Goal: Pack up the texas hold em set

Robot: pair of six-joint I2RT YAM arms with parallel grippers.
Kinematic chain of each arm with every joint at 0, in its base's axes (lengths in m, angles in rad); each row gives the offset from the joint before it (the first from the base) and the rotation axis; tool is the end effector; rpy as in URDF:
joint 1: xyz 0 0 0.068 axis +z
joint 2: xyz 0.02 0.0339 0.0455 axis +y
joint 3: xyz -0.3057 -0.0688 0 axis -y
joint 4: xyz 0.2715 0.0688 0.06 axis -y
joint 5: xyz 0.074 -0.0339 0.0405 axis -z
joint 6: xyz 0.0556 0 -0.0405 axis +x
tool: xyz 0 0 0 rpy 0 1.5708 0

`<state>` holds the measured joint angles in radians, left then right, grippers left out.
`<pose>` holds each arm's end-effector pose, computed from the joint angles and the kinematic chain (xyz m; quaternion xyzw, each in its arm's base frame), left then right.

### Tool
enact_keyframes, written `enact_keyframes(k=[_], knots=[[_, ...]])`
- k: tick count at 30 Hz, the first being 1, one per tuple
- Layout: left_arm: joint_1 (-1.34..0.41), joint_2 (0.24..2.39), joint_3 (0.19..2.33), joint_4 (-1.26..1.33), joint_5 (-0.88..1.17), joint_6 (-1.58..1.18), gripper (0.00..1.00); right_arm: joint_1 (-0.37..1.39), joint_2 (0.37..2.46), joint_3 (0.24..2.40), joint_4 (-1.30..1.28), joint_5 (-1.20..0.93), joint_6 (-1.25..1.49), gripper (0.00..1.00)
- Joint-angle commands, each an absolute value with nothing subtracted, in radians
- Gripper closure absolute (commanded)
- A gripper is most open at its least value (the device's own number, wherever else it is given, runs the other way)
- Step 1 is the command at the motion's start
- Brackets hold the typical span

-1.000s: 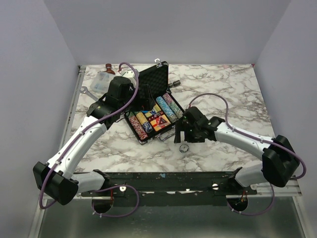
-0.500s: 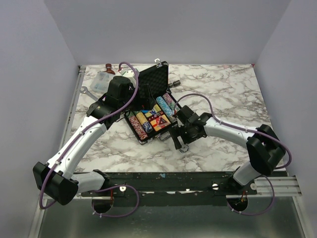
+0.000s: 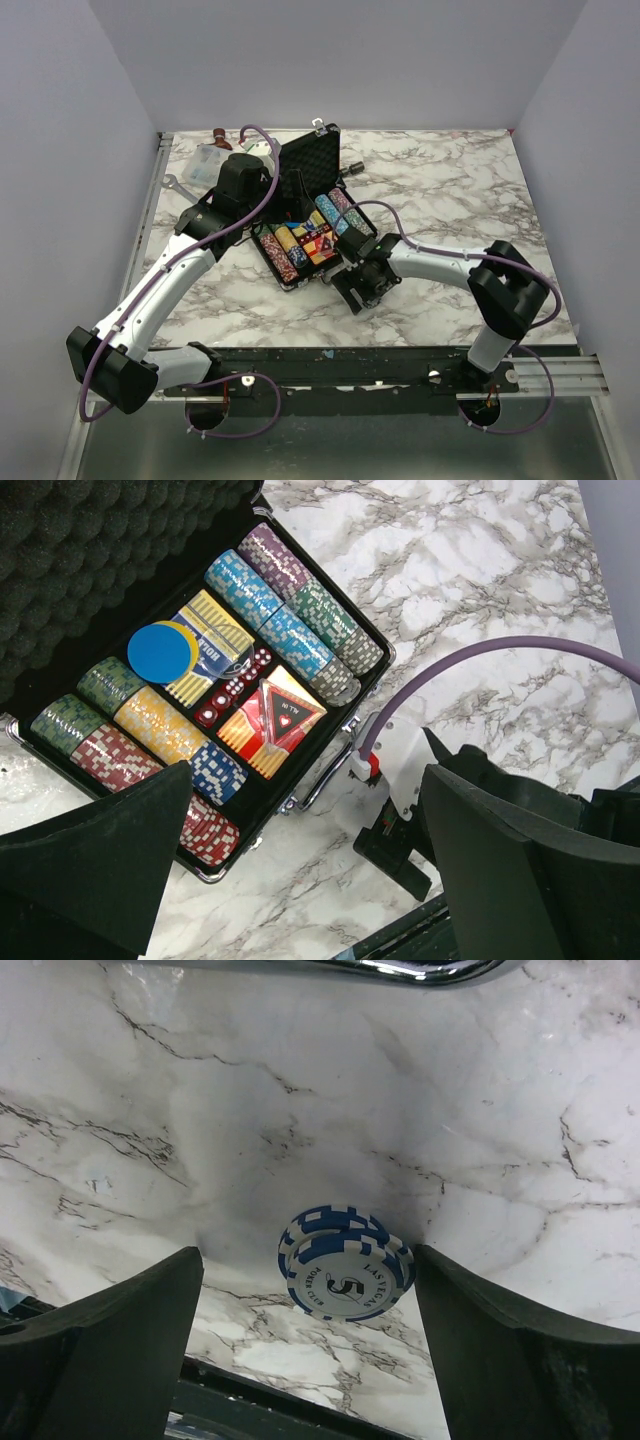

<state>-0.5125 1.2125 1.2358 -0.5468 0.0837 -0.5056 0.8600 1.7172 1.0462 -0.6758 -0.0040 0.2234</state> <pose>0.2547 -0.1487 0.4014 0.0239 0.8652 -0.2751 0.4186 0.2238 0.2603 0.1677 -0.3112 0.9437 0.0593 0.0947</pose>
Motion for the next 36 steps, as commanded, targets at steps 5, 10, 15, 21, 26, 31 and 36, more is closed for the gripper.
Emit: enact_keyframes(k=[5, 10, 15, 21, 26, 31, 36], knots=[[-0.512, 1.199, 1.235, -0.533, 0.100, -0.499, 0.04, 0.895, 1.760, 1.061, -0.739, 0.108, 0.255, 0.19], [-0.512, 1.198, 1.233, -0.529, 0.104, -0.499, 0.04, 0.896, 1.774, 1.063, -0.715, 0.124, 0.267, 0.25], [-0.512, 1.197, 1.232, -0.530, 0.100, -0.497, 0.04, 0.896, 1.791, 1.068, -0.702, 0.137, 0.271, 0.30], [-0.512, 1.197, 1.232, -0.528, 0.101, -0.497, 0.04, 0.896, 1.787, 1.052, -0.693, 0.169, 0.268, 0.36], [-0.512, 1.198, 1.231, -0.529, 0.100, -0.497, 0.04, 0.896, 1.790, 1.045, -0.684, 0.185, 0.267, 0.46], [-0.513, 1.199, 1.231, -0.528, 0.097, -0.494, 0.04, 0.896, 1.801, 1.045, -0.683, 0.181, 0.265, 0.68], [-0.513, 1.198, 1.232, -0.527, 0.098, -0.494, 0.04, 0.896, 1.803, 1.046, -0.681, 0.171, 0.286, 0.84]])
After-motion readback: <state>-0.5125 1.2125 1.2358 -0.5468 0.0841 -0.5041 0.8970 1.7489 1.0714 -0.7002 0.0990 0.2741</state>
